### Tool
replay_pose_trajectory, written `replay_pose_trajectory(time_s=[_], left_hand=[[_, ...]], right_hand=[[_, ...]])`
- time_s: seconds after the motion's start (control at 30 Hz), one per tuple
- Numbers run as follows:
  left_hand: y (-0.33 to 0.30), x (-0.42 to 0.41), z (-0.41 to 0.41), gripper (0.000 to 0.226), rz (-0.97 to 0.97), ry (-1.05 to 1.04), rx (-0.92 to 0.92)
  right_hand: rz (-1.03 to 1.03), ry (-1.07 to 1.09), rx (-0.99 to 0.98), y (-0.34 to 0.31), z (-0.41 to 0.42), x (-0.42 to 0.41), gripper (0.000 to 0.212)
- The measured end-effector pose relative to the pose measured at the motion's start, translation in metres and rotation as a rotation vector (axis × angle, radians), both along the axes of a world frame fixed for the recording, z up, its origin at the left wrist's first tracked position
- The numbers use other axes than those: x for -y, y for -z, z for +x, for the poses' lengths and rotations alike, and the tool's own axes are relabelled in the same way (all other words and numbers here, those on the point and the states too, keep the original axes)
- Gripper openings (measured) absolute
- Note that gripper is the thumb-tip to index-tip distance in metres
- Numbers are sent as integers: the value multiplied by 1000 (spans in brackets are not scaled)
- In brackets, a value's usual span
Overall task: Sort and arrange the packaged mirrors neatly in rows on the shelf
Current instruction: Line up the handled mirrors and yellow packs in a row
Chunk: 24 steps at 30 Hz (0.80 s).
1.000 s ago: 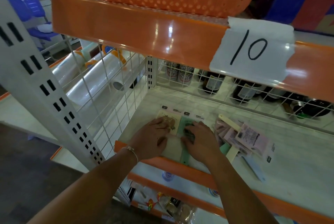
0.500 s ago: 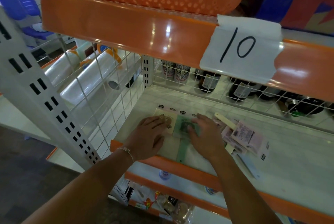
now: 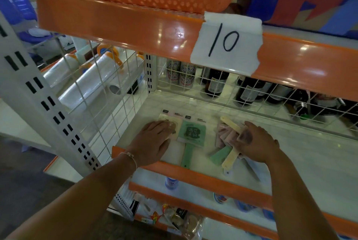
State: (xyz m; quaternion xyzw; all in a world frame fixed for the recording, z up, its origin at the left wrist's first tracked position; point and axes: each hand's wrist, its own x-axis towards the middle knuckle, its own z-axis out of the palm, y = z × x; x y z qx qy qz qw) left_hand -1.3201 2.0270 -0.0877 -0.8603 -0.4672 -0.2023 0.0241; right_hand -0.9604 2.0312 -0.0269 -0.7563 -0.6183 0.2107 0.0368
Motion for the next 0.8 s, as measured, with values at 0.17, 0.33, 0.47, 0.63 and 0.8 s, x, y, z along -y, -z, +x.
replay_pose_trajectory(time_s=[0.17, 0.33, 0.47, 0.63, 0.8], left_hand=[[-9, -2, 13, 44, 7, 24, 62], [-23, 2, 43, 40, 42, 71, 128], [-28, 6, 65, 40, -16, 49, 173], [-64, 23, 92, 41, -461, -43, 538], [-95, 34, 97, 83, -1630, -3, 845]], right_hand=[[49, 35, 23, -11, 0, 4, 91], [159, 104, -42, -27, -10, 14, 94], [330, 107, -281, -36, -24, 24, 101], [424, 192, -935, -52, -65, 34, 75], [598, 182, -1200, -48, -101, 36, 75]])
